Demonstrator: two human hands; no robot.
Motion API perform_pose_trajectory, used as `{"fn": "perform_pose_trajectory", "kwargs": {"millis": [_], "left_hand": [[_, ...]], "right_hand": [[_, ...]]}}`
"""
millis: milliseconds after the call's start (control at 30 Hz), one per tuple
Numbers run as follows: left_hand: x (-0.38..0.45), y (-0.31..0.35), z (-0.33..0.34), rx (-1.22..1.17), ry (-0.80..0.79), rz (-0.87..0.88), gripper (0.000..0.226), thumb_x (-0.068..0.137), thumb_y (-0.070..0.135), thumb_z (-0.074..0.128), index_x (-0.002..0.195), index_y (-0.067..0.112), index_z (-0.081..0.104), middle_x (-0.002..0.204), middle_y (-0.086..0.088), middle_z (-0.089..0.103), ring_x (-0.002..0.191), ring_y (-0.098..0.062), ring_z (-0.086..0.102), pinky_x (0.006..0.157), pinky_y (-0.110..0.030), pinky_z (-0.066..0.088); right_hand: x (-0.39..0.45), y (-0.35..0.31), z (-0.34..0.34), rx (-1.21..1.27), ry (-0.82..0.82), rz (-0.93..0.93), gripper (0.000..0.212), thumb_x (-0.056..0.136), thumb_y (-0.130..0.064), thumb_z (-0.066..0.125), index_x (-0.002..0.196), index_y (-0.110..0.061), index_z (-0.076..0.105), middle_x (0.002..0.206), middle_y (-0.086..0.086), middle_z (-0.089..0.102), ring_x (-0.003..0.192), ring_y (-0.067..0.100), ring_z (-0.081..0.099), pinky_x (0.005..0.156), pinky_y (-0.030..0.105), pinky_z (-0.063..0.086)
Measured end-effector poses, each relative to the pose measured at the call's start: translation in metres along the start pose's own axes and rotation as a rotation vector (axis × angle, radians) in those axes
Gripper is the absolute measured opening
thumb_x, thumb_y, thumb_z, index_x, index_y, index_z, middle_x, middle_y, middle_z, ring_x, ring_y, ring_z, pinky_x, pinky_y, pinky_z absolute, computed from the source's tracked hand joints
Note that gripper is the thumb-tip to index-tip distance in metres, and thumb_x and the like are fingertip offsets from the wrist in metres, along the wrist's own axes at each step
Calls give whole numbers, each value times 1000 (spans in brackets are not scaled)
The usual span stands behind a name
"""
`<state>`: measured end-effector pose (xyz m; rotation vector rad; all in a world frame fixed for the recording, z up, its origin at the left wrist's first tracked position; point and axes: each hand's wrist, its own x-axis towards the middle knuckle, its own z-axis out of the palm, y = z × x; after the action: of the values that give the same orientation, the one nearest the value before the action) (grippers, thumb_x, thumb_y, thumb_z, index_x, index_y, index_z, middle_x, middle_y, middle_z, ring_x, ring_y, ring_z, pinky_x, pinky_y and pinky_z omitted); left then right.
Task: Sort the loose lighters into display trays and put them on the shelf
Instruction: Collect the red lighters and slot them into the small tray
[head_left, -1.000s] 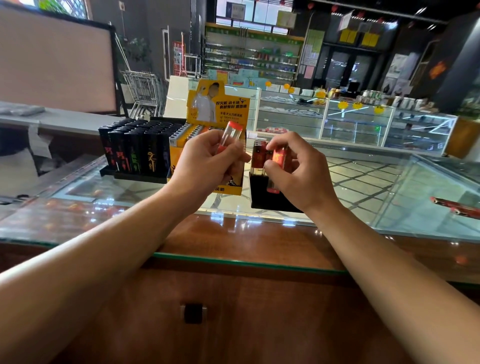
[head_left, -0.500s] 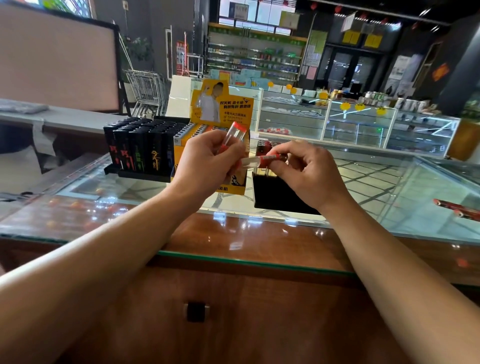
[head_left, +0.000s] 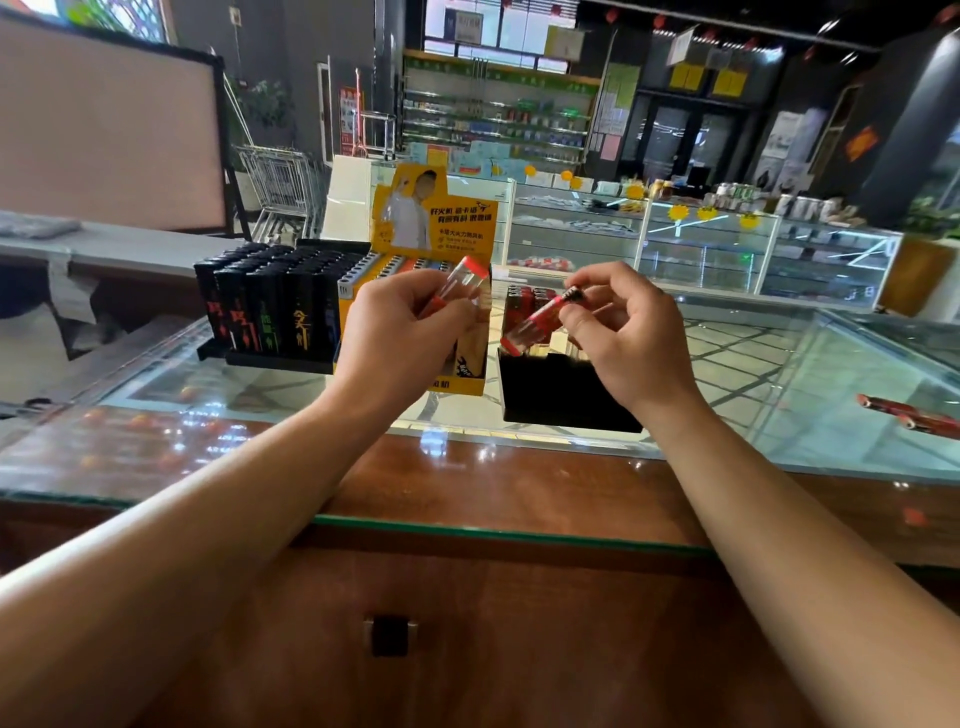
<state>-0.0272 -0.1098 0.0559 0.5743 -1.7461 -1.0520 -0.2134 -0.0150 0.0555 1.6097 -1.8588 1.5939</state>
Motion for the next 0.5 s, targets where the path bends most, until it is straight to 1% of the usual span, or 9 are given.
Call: {"fn": "perform_pose_trajectory", "kwargs": {"millis": [67, 133, 167, 200, 233, 267, 367, 433, 500], "left_hand": [[0, 0, 1, 17, 7, -3, 12, 89, 8, 63, 81, 10, 73, 77, -25, 63, 58, -20, 54, 62, -56, 57], [-1, 0, 1, 22, -1, 0, 15, 89, 8, 61, 81, 12, 73, 73, -21, 63, 57, -18, 54, 62, -58, 56], [-1, 0, 1, 25, -2, 1, 19, 90, 9, 61, 80, 17, 74, 68, -14, 63, 57, -17, 55, 63, -58, 56], [-1, 0, 1, 31, 5, 0, 24, 90, 10, 61, 77, 25, 75, 62, -4, 63, 56, -15, 56, 63, -57, 57], [-1, 0, 1, 37, 13, 1, 29, 90, 12, 62, 75, 33, 74, 60, 4, 63, 57, -14, 57, 64, -55, 57], [-1, 0, 1, 43, 17, 9, 31, 90, 13, 62, 74, 38, 73, 60, 8, 63, 58, -14, 57, 64, -54, 58], [-1, -1, 1, 63, 14, 43, 28, 90, 15, 64, 80, 40, 73, 62, 10, 63, 58, -14, 57, 63, -52, 58], [0, -2, 1, 69, 19, 55, 28, 90, 14, 65, 84, 41, 71, 62, 13, 64, 58, -13, 57, 63, -51, 59], [2, -3, 1, 90, 29, 75, 23, 89, 13, 67, 92, 36, 72, 73, 10, 68, 61, -15, 62, 62, -48, 59]], "right_hand": [[1, 1, 3, -42, 19, -13, 19, 88, -17, 68, 103, -30, 66, 85, -13, 64, 80, 8, 65, 69, 28, 57], [1, 2, 6, -102, 12, -44, 21, 89, -17, 68, 107, -28, 67, 87, -12, 65, 78, 1, 63, 66, 15, 51], [2, 2, 8, -139, 4, -64, 22, 89, -17, 68, 109, -27, 68, 87, -10, 66, 76, 0, 62, 64, 10, 48], [2, 1, 10, -175, -4, -82, 23, 89, -17, 68, 111, -25, 67, 88, -9, 66, 76, 2, 62, 63, 8, 46], [3, 0, 12, -210, -10, -100, 24, 89, -18, 68, 112, -24, 67, 89, -8, 67, 77, 7, 63, 63, 11, 46], [3, 0, 15, -244, -15, -118, 24, 89, -18, 69, 112, -22, 66, 90, -6, 69, 78, 11, 64, 64, 15, 48], [6, 0, 22, -317, -10, -162, 24, 89, -19, 70, 112, -19, 65, 96, 3, 72, 79, 18, 65, 68, 25, 49], [7, 1, 25, -358, -16, -189, 24, 88, -19, 71, 111, -18, 63, 96, 4, 72, 77, 18, 62, 66, 25, 44], [8, 4, 28, -415, -43, -199, 23, 88, -21, 70, 110, -19, 62, 94, 4, 69, 77, 18, 56, 61, 22, 35]]}}
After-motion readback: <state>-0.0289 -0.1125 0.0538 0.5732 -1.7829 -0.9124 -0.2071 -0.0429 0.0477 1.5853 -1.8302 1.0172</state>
